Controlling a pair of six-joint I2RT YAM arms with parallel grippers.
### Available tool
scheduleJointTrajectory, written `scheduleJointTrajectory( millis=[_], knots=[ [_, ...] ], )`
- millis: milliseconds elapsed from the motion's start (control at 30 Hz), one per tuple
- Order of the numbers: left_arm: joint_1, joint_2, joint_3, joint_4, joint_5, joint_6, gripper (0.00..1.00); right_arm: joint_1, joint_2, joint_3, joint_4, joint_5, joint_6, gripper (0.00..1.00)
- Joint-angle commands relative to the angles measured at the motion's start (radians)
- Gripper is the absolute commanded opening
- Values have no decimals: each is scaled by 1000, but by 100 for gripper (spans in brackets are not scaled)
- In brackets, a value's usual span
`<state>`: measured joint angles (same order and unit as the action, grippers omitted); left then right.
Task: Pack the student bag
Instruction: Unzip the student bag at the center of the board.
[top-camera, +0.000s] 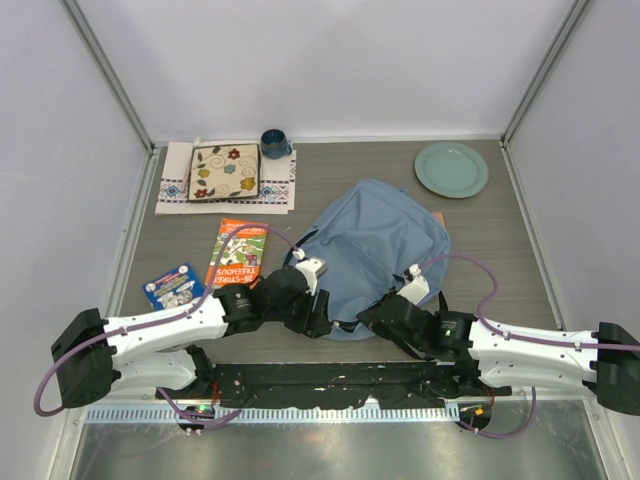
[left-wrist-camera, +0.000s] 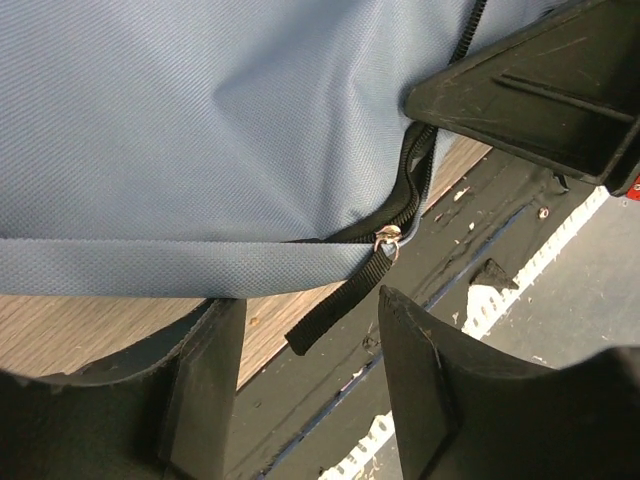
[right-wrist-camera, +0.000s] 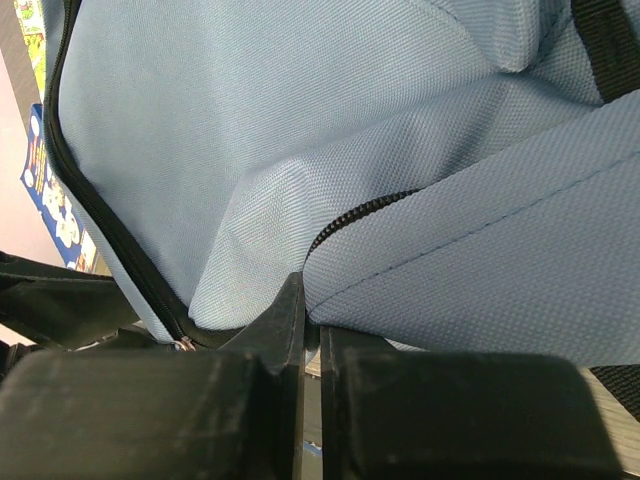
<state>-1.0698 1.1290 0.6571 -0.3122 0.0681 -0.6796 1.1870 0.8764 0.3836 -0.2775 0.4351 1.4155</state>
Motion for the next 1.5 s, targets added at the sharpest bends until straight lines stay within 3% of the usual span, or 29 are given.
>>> scheduleJointTrajectory(
  millis=[0,67,267,600,633,733,767,900,1467],
  knots=[
    [-2,8,87,36,99,15,56,-1,-20,37,60,22,-10,1],
    [-2,8,98,18,108,14,56,-1,-19,37,60,22,-10,1],
    [-2,5,104,33,140,3,38,0,-10,37,60,22,-10,1],
    [-2,64,115,38,170,5,31,0,4,40,66,17,-12,1],
    [-2,67,113,32,165,5,31,0,4,40,66,19,-13,1],
    [-2,69,110,13,156,3,43,0,3,41,67,17,-10,1],
    [-2,66,108,6,144,0,52,0,3,40,66,17,-10,1],
    [-2,52,92,-1,99,-41,64,-1,4,41,67,16,-10,1],
    [-42,-12,-43,156,-51,-181,62,-1,-2,57,77,8,-6,1]
  ],
)
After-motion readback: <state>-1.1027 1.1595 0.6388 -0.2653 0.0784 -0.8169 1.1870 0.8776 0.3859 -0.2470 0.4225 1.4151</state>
